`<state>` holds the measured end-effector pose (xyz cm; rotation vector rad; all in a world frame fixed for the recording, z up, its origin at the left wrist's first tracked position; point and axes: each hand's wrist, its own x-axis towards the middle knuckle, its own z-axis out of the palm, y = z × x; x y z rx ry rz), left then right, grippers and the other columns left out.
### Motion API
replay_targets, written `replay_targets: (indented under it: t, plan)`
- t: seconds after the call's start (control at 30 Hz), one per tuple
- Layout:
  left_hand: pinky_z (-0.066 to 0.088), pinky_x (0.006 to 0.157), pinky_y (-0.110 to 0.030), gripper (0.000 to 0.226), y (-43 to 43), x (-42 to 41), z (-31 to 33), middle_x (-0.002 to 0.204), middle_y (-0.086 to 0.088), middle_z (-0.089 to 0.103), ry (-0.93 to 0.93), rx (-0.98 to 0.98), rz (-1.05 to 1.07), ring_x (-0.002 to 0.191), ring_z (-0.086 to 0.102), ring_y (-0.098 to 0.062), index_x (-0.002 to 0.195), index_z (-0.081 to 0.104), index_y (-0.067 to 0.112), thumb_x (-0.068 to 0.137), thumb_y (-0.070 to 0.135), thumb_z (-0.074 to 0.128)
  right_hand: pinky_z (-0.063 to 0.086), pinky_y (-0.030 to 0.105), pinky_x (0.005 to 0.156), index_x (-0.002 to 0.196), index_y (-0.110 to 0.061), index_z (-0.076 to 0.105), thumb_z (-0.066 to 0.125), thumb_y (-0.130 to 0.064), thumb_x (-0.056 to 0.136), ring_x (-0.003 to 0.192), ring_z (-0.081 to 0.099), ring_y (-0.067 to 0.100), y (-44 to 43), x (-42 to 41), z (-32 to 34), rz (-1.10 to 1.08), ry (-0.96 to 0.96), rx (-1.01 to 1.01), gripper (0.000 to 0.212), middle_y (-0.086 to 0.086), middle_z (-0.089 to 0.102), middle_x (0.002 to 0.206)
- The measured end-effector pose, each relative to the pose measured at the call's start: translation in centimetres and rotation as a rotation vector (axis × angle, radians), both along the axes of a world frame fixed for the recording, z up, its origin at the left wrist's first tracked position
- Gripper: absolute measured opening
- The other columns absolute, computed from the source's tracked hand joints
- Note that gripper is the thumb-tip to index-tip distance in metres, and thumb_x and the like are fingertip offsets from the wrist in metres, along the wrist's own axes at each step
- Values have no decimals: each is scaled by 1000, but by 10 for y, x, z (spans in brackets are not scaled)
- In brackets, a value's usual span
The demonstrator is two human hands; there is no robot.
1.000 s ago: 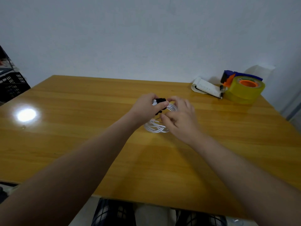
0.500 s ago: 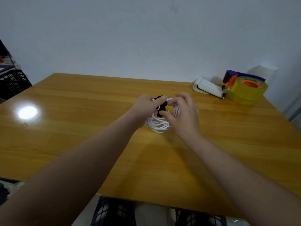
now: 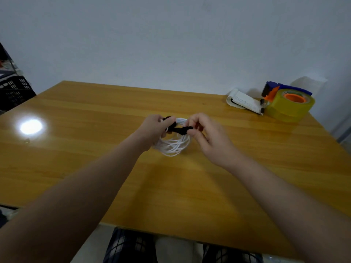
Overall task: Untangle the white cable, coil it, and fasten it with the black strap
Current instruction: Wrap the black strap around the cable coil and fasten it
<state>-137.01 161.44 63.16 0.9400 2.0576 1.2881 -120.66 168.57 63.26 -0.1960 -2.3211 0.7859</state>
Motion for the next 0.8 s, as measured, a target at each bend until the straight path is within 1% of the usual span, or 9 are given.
replay_targets:
  t: [0.13, 0.23, 0.37, 0.47, 0.57, 0.63, 0.7, 0.73, 0.8]
  plan:
    - [31, 41, -19, 15, 6, 20, -1, 60, -3, 56, 121, 90, -204, 45, 40, -10, 82, 47, 17, 96, 19, 53, 48, 35, 61, 90, -23, 39, 40, -11, 95, 57, 55, 16, 6, -14, 20, -30, 235, -452, 12, 11, 60, 74]
    - [33, 45, -15, 9, 4, 25, 5, 65, 2, 53, 133, 156, -257, 43, 42, 1, 99, 55, 18, 99, 22, 47, 46, 30, 55, 89, -22, 37, 38, -12, 99, 49, 53, 13, 23, -15, 31, -180, 338, -516, 14, 15, 65, 77]
    - [36, 54, -10, 26, -7, 25, 10, 71, 5, 53, 182, 174, -344, 52, 46, 5, 118, 60, 16, 101, 21, 41, 44, 23, 57, 85, -25, 39, 44, -17, 98, 57, 58, 11, 35, -16, 33, -341, 319, -503, 16, 19, 71, 84]
    - [44, 64, -13, 16, -12, 32, 15, 82, 7, 64, 210, 234, -402, 68, 56, 5, 108, 64, 21, 95, 22, 55, 45, 22, 55, 88, -23, 45, 51, -15, 95, 65, 63, 19, 42, -18, 33, -379, 340, -618, 12, 21, 71, 85]
    - [48, 75, -25, 20, -12, 36, 18, 90, -1, 70, 219, 267, -405, 80, 62, -6, 102, 67, 14, 84, 20, 72, 48, 31, 58, 92, -26, 49, 53, -8, 91, 71, 61, 33, 48, -17, 29, -313, 288, -758, 18, 19, 66, 78]
    - [46, 64, -19, 17, -14, 35, 18, 74, 9, 68, 150, 301, -371, 67, 60, -2, 98, 68, 9, 83, 17, 72, 50, 32, 60, 91, -20, 56, 52, -5, 92, 71, 60, 31, 46, -16, 27, -221, 189, -820, 15, 19, 64, 79]
    - [38, 51, -11, 10, -16, 34, 20, 56, 14, 58, 27, 335, -335, 49, 49, 2, 93, 67, 10, 85, 15, 69, 49, 23, 58, 91, -12, 62, 51, -11, 96, 63, 63, 18, 41, -15, 28, -155, 91, -843, 12, 17, 64, 83]
    - [34, 46, -11, 7, -16, 33, 20, 54, 11, 55, -41, 353, -310, 44, 44, 0, 91, 66, 11, 86, 15, 69, 48, 20, 58, 94, -9, 63, 50, -18, 97, 61, 63, 11, 39, -13, 28, -120, 48, -843, 16, 13, 65, 82]
    - [30, 42, -13, 4, -16, 30, 21, 54, 1, 49, -140, 391, -234, 41, 39, -3, 88, 66, 14, 87, 17, 67, 49, 20, 65, 103, -3, 65, 49, -39, 92, 71, 65, 10, 37, -8, 30, -18, -74, -823, 41, 11, 69, 88]
